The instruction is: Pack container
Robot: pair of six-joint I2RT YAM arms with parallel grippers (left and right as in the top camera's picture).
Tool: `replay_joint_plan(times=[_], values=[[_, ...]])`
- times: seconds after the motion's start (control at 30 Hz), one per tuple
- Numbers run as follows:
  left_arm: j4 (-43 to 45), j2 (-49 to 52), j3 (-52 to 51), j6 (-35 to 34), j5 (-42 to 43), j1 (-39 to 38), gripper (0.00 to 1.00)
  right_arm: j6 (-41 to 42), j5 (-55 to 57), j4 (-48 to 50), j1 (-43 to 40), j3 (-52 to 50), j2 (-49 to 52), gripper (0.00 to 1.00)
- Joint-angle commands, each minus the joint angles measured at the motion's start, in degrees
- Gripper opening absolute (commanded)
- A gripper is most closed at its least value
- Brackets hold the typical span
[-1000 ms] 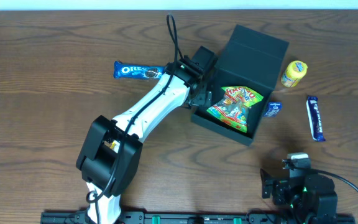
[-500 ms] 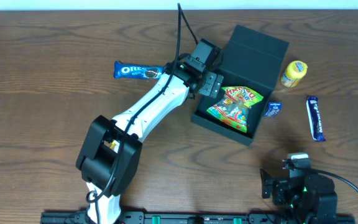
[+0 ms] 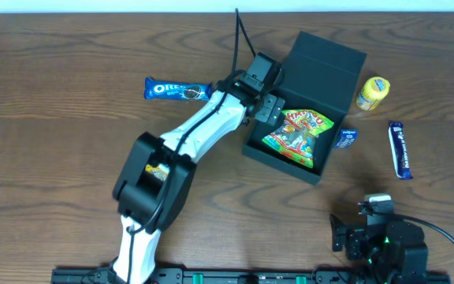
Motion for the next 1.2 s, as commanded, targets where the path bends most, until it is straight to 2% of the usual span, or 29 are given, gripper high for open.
replay_joint_plan(times=[0.0,0.2,0.33,0.63,0.9,1.17], values=[[-0.5,2.7,3.9,0.9,-0.3,0.5,0.95,0.2,0.2,-0.2,-0.5,-0.4,-0.3,0.99],[0.0,4.2,4.5,-2.5,-4.6,1.7,0.95,0.2,0.2,-0.2,-0.5,-0.4,-0.3,0.99],[-1.6,4.3,4.5,-7.4,-8.7,3.2,0.95,0.2,0.2,-0.2,-0.5,-0.4,-0.3,0.99],[-5.7,4.3,4.5,-16.7,-9.8,5.0,0.95,0.2,0.2,-0.2,-0.5,-0.4,-0.3,0.99],[-15.4,4.3,4.3,-38.2,-18.6,5.5,0.95,0.2,0.2,-0.2,-0.5,-0.4,-0.3,0.99],[-19.6,4.2,4.0,-44.5,-18.4,5.5,0.95,0.2,0.2,-0.2,-0.5,-0.4,-0.3,0.99]])
